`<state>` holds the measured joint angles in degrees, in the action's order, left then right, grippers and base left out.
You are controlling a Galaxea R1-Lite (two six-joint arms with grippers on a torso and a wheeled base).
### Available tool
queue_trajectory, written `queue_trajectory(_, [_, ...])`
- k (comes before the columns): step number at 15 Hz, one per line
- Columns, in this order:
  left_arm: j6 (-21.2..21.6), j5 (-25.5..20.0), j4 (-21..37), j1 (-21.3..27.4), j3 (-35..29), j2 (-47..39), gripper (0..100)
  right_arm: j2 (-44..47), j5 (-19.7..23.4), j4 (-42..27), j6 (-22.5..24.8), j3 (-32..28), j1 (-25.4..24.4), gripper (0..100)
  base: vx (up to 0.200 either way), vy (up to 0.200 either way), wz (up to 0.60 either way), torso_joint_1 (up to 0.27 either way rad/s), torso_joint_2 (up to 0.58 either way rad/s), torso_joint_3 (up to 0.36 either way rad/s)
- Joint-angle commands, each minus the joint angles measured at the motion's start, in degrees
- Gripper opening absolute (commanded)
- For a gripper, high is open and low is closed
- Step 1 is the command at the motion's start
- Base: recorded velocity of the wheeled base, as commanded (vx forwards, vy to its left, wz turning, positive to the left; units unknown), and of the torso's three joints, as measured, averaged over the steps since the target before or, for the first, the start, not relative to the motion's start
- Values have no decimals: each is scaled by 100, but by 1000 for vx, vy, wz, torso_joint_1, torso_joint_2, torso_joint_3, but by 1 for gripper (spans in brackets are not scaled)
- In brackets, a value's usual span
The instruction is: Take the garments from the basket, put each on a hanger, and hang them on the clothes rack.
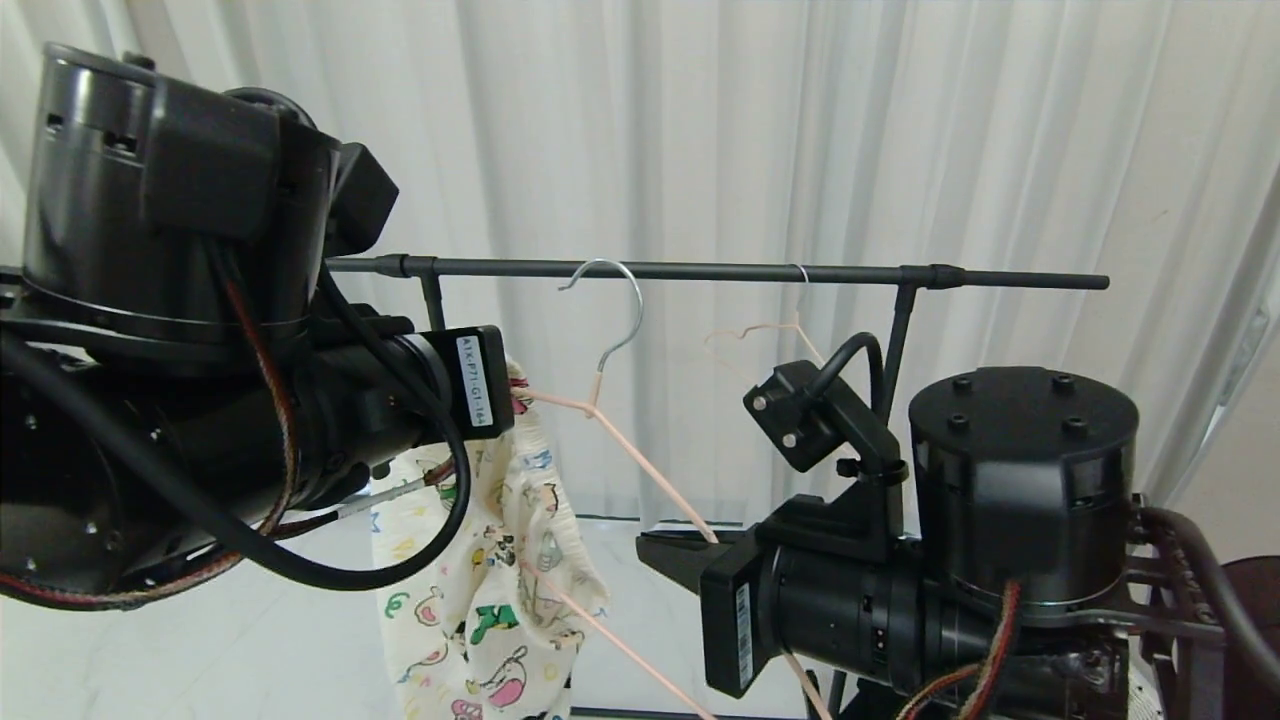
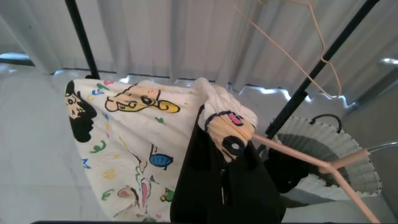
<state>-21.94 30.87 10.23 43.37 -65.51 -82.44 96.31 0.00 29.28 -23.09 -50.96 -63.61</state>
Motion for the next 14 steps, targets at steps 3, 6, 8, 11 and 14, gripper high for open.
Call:
queue_trajectory(3, [-3, 7, -3, 294, -49, 18, 0, 222, 0, -1, -3, -239, -2, 0, 0, 0, 0, 0, 0, 0])
queue_trajectory(6, [6, 7, -3, 628, -252, -26, 0, 380, 0, -1, -3, -450, -2, 0, 0, 0, 0, 0, 0, 0])
queue_trajectory(8, [59, -2, 6, 672, -313, -17, 0, 433, -114, -1, -11, -441, -2, 0, 0, 0, 0, 0, 0, 0])
queue_trajectory(11, [164, -2, 6, 664, -216, 9, 0, 433, -167, -1, -11, -441, 7, 0, 0, 0, 0, 0, 0, 0])
queue_trajectory(14, [1069, -2, -74, 672, 118, 106, 0, 433, -255, 7, -11, -441, -20, 0, 0, 0, 0, 0, 0, 0])
